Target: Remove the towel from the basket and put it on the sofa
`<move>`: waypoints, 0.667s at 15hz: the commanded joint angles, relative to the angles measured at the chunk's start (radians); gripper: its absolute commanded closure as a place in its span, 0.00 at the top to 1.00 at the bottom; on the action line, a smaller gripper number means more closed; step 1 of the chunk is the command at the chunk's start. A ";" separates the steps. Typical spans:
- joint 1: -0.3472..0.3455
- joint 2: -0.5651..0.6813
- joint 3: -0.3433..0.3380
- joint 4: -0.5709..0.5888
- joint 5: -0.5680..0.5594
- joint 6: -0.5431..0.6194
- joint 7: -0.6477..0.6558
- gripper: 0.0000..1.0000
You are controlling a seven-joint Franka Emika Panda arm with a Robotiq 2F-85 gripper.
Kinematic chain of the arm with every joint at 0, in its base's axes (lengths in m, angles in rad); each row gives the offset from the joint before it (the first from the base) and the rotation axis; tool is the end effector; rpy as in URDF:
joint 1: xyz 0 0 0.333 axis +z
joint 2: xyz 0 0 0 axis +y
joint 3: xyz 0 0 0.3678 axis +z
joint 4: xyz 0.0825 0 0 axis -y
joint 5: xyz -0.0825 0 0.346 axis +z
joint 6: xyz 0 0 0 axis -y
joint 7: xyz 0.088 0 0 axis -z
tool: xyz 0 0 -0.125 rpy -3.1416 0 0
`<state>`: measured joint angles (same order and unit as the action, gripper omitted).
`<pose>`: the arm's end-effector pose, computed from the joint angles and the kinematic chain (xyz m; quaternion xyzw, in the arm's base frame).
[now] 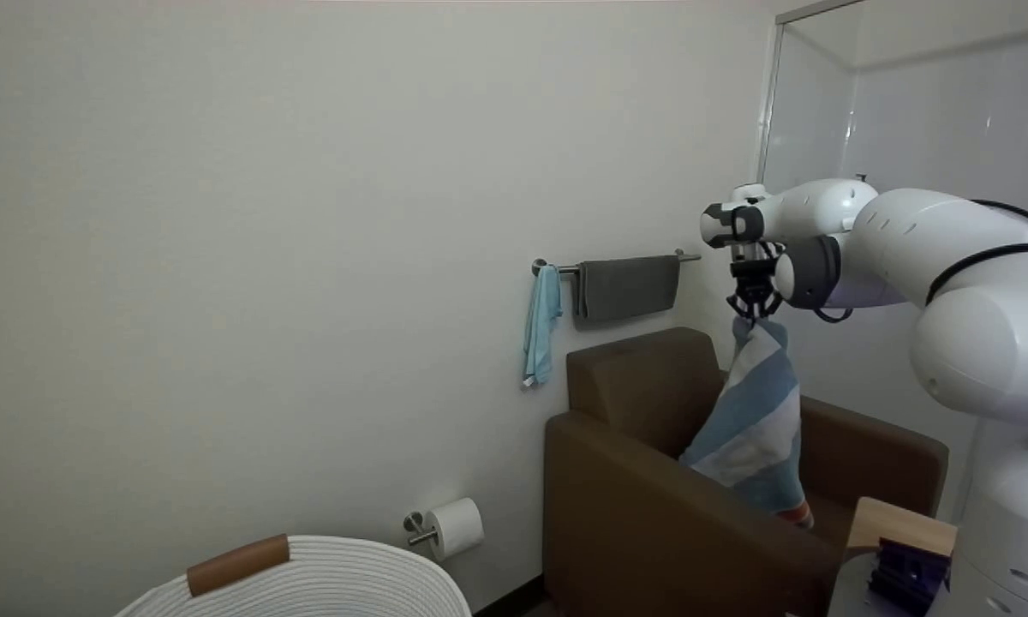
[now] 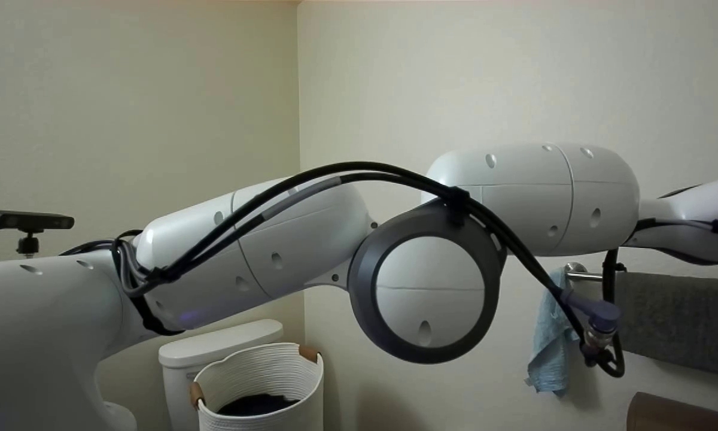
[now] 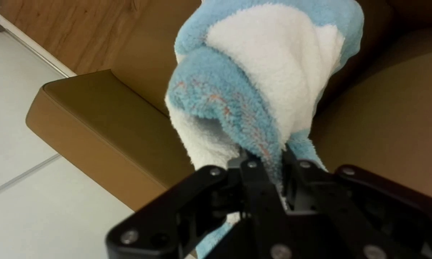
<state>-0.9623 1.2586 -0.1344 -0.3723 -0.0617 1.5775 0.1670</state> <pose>0.4237 -0.6869 0.3031 0.8291 -0.5504 -0.0616 0.0761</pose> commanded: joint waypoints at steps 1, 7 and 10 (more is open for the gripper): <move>-0.002 -0.026 0.001 -0.009 0.021 -0.074 0.008 0.07; 0.005 -0.030 -0.016 -0.015 0.001 -0.173 0.005 0.40; 0.007 -0.044 -0.024 -0.032 -0.003 -0.222 0.002 0.53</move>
<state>-0.9615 1.2546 -0.1444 -0.3700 -0.0626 1.4109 0.1670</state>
